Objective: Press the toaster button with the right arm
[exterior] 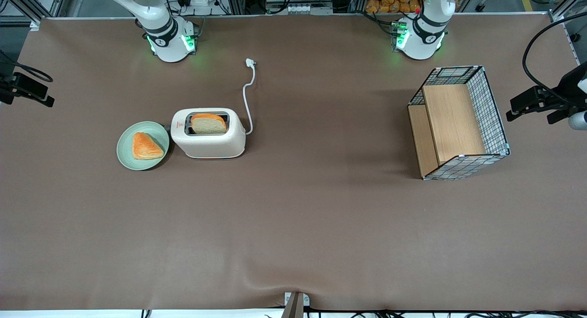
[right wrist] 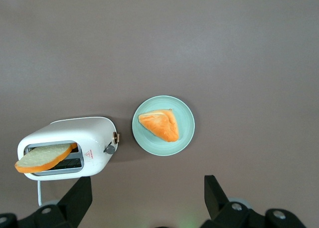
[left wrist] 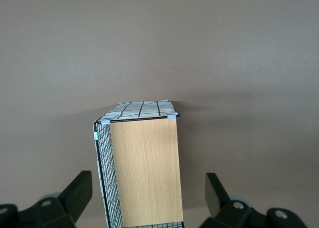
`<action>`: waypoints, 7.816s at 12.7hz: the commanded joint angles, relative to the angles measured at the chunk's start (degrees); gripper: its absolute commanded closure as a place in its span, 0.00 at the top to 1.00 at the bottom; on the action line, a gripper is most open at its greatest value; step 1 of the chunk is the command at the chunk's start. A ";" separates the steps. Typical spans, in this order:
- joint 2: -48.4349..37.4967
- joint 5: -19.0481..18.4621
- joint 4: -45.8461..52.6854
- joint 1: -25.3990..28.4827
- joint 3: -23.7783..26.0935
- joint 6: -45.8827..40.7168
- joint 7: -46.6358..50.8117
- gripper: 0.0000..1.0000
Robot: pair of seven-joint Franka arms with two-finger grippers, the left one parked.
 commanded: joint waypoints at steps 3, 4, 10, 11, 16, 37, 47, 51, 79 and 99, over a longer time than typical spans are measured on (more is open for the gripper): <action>-0.72 -0.36 -0.71 -0.63 0.69 0.35 0.43 1.00; -0.72 -0.36 -0.79 -0.63 0.69 0.35 0.43 1.00; -0.55 -0.28 -0.71 -0.54 0.69 0.61 0.26 1.00; -0.37 -0.28 -0.62 -0.54 0.69 0.61 0.26 1.00; -0.11 -0.71 -0.35 0.59 1.21 -0.09 -0.61 1.00; 8.59 15.61 -13.53 2.45 1.30 0.35 0.43 1.00; 12.81 23.35 -14.76 1.66 1.30 0.96 0.26 0.20; 13.42 25.56 -16.17 0.95 1.30 0.97 -0.18 0.00; 22.48 40.59 -30.68 -8.37 1.30 8.26 -18.20 0.00; 34.17 41.91 -30.33 -8.45 1.30 16.43 -26.29 0.00</action>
